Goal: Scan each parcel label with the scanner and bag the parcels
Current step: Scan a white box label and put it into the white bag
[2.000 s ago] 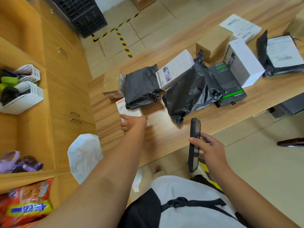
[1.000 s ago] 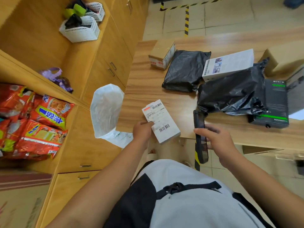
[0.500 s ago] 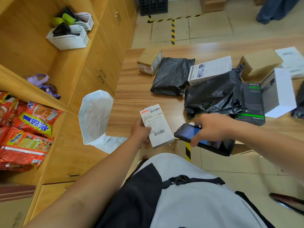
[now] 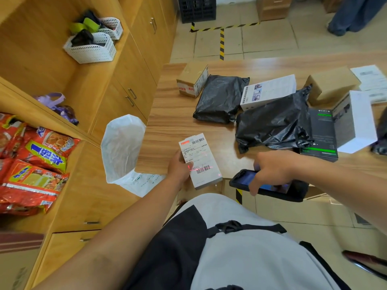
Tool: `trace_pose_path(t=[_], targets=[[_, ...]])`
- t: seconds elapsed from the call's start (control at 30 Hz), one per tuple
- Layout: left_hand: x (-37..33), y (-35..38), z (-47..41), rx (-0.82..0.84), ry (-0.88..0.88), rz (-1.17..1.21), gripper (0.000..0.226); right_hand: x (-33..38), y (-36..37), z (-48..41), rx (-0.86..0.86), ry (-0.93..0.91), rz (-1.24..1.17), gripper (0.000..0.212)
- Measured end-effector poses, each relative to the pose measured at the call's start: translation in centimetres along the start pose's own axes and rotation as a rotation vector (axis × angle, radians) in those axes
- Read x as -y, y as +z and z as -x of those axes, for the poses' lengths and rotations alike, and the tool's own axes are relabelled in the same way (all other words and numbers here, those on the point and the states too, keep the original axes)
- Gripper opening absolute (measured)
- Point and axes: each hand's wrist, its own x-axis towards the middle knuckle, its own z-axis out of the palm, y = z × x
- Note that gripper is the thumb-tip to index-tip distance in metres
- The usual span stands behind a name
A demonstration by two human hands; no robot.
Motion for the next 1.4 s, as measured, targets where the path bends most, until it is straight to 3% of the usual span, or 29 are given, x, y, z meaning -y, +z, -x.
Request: trace_pose_path(t=[0.2, 0.4, 0.5, 0.6, 0.67, 0.83, 1.1, 1.4], targets=[[0.0, 0.2, -0.2, 0.026, -0.004, -0.022, 0.058, -0.6, 0.4, 0.1, 0.051, 0.047, -0.111, 0.068], [-0.9, 0.8, -0.1, 0.106, 0.025, -0.149, 0.066, -0.9, 1.2, 0.4, -0.013, 0.066, -0.27, 0.055], [-1.5, 2.6, 0.2, 0.055, -0.009, -0.25, 0.067, -1.2, 1.8, 0.7, -0.086, 0.05, -0.309, 0.056], [-1.3, 5.2, 0.8, 0.024, -0.073, -0.589, 0.118, -1.4, 3.0, 1.0, -0.132, 0.025, -0.503, 0.055], [-0.8, 6.2, 1.0, 0.031, -0.027, -0.786, 0.132, -1.3, 4.1, 1.0, -0.213, 0.024, -0.618, 0.049], [0.0, 4.4, -0.6, 0.072, 0.142, -0.958, 0.124, 0.8, 5.6, -0.1, -0.348, 0.04, -0.88, 0.024], [-2.4, -3.4, -4.7, 0.048, 0.162, -1.041, 0.128, 5.6, 4.9, -2.3, -0.443, -0.063, -1.089, 0.029], [-4.0, -15.2, -10.7, -0.119, 0.073, -0.793, 0.112, 9.7, 2.9, -5.6, -0.558, -0.037, -1.3, 0.034]])
